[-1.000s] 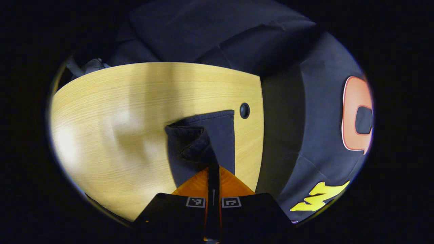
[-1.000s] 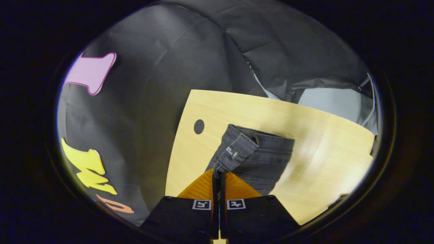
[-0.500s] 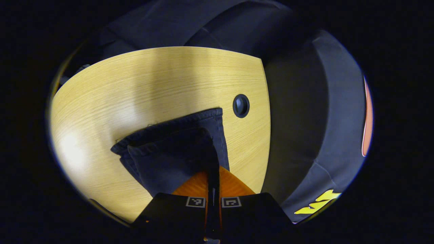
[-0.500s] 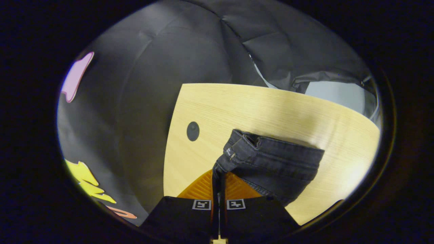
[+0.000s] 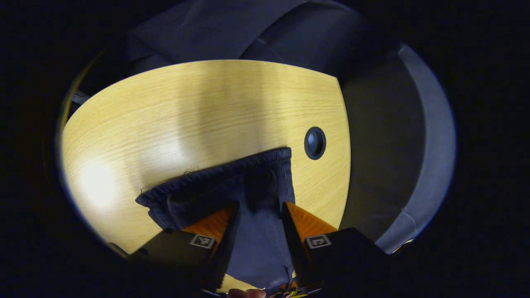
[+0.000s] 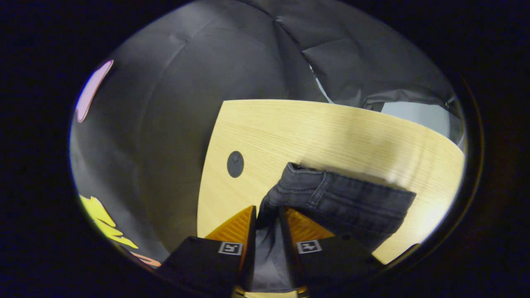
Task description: Grasp the waist and the cuffs of the jeans and fold them to make the two legs overlap; first hold the waist and fold one-third of the jeans toward the cuffs, then hold the cuffs and fold the remaining one-third in the same direction to finish folding.
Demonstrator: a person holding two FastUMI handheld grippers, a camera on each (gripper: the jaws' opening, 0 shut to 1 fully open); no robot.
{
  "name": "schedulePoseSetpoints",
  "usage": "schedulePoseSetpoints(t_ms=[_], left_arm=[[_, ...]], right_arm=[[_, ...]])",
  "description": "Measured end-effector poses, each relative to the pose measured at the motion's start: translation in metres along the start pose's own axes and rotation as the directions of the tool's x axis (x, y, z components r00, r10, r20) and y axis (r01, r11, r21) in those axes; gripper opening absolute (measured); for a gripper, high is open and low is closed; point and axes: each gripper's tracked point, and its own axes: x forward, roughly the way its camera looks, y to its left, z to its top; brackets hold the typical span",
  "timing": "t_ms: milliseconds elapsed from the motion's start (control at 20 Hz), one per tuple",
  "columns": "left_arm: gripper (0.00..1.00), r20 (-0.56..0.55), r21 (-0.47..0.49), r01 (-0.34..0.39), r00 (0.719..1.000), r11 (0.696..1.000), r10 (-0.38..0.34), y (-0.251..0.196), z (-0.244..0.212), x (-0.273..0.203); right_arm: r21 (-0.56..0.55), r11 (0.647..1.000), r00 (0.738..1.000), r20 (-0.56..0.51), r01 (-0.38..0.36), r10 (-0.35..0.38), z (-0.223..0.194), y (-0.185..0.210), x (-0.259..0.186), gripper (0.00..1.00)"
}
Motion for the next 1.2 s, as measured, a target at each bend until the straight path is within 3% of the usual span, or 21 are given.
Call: schedulePoseSetpoints(t_ms=[50, 100, 150, 200, 350, 400, 500, 600, 700, 850, 900, 950, 1050, 1200], left_arm=[[0.74, 0.022, 0.024, 0.000, 1.000, 1.000, 0.000, -0.007, 0.002, -0.008], [0.90, 0.051, 0.057, -0.021, 0.999, 0.998, 0.018, -0.011, 0.005, -0.018], [0.99, 0.074, 0.088, -0.029, 0.997, 0.996, 0.022, -0.018, 0.008, -0.028], [0.98, 0.087, 0.123, -0.015, 0.996, 0.992, 0.005, -0.030, 0.008, -0.043], [0.99, 0.174, 0.275, 0.021, 0.982, 0.961, -0.071, -0.073, 0.002, -0.101], [0.99, 0.224, 0.359, 0.018, 0.969, 0.933, -0.105, -0.089, -0.004, -0.129], [0.99, 0.306, 0.542, 0.012, 0.928, 0.841, -0.211, -0.104, -0.023, -0.163], [0.99, 0.355, 0.686, -0.004, 0.874, 0.728, -0.331, -0.134, -0.050, -0.217], [0.98, 0.380, 0.773, -0.019, 0.815, 0.634, -0.438, -0.142, -0.085, -0.257], [1.00, 0.391, 0.849, -0.036, 0.714, 0.528, -0.580, -0.142, -0.136, -0.313], [0.98, 0.394, 0.867, -0.052, 0.680, 0.495, -0.618, -0.138, -0.151, -0.327], [0.98, 0.391, 0.882, -0.064, 0.650, 0.466, -0.651, -0.131, -0.169, -0.340], [0.98, 0.370, 0.903, -0.060, 0.614, 0.426, -0.697, -0.117, -0.205, -0.354], [0.98, 0.341, 0.921, -0.066, 0.613, 0.384, -0.713, -0.084, -0.251, -0.355]], right_arm=[[-0.007, 1.000, 1.000, 0.016, -0.010, 0.010, 0.004, 0.003, -0.006, 0.34], [-0.016, 0.999, 0.999, 0.033, -0.036, 0.036, 0.007, 0.010, -0.011, 0.55], [-0.039, 0.998, 0.998, 0.051, -0.046, 0.048, 0.007, 0.014, -0.020, 0.77], [-0.075, 0.996, 0.996, 0.067, -0.048, 0.053, 0.013, 0.015, -0.033, 0.98], [-0.229, 0.972, 0.989, 0.123, -0.048, 0.077, 0.013, 0.020, -0.066, 0.98], [-0.289, 0.956, 0.983, 0.151, -0.053, 0.100, 0.013, 0.023, -0.083, 0.98], [-0.421, 0.905, 0.964, 0.214, -0.057, 0.161, 0.006, 0.034, -0.119, 0.98], [-0.552, 0.833, 0.929, 0.281, -0.049, 0.241, -0.002, 0.050, -0.160, 0.98], [-0.670, 0.743, 0.887, 0.340, -0.004, 0.311, -0.019, 0.056, -0.205, 0.98], [-0.795, 0.594, 0.817, 0.421, 0.123, 0.393, -0.051, 0.057, -0.278, 0.98], [-0.818, 0.553, 0.797, 0.437, 0.159, 0.417, -0.066, 0.055, -0.297, 1.00], [-0.830, 0.527, 0.779, 0.450, 0.185, 0.436, -0.082, 0.056, -0.314, 0.96], [-0.848, 0.499, 0.772, 0.435, 0.178, 0.463, -0.113, 0.051, -0.334, 0.97], [-0.851, 0.500, 0.778, 0.421, 0.161, 0.466, -0.144, 0.030, -0.351, 1.00]])
